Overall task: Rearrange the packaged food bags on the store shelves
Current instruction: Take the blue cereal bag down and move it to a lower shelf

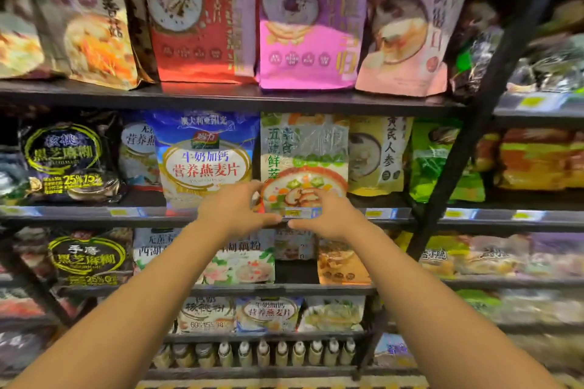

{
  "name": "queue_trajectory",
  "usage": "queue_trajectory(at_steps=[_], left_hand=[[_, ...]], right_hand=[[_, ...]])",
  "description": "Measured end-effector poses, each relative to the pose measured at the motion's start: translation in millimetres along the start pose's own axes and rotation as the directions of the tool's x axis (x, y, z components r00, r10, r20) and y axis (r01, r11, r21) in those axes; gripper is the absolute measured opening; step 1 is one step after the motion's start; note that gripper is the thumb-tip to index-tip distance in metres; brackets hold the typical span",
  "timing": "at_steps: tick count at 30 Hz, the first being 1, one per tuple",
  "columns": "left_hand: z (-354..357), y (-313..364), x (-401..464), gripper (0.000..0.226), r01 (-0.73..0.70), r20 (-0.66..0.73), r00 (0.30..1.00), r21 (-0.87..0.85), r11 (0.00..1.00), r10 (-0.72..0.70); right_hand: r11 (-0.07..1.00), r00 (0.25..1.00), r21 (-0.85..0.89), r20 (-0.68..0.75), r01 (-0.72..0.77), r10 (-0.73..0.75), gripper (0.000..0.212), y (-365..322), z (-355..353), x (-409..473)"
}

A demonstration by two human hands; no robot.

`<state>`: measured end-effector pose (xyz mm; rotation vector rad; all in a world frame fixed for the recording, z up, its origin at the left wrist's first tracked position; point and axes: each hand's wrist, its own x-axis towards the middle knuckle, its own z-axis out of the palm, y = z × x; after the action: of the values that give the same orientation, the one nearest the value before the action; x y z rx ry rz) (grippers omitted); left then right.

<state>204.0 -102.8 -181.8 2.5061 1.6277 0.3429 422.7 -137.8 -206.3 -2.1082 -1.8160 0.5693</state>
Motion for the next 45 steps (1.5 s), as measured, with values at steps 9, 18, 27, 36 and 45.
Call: queue_trajectory(at_steps=[9,18,27,36,45], left_hand=[[-17,104,-19,0.095,-0.119,-0.068,0.990,0.029,0.992,0.121],[-14,229,-15,0.094,-0.301,-0.035,0.953,0.033,0.953,0.302],[-17,357,17,0.090,-0.505,-0.056,0.862,-0.005,0.863,0.504],[-41,462,84,0.093,-0.584,-0.144,0.806,-0.037,0.811,0.574],[-96,552,164,0.091,-0.610,-0.274,0.764,-0.012,0.792,0.584]], right_hand=[[0.995,0.994,-0.099,-0.108,0.021,-0.032,0.097,48,-71,-71],[0.978,0.969,-0.149,-0.220,-0.146,0.111,0.118,131,-138,-141],[0.947,0.894,-0.104,-0.375,-0.303,0.245,0.116,229,-226,-207],[0.937,0.847,-0.106,-0.471,-0.332,0.247,0.114,292,-330,-203],[0.960,0.815,-0.186,-0.575,-0.210,0.067,0.102,323,-446,-155]])
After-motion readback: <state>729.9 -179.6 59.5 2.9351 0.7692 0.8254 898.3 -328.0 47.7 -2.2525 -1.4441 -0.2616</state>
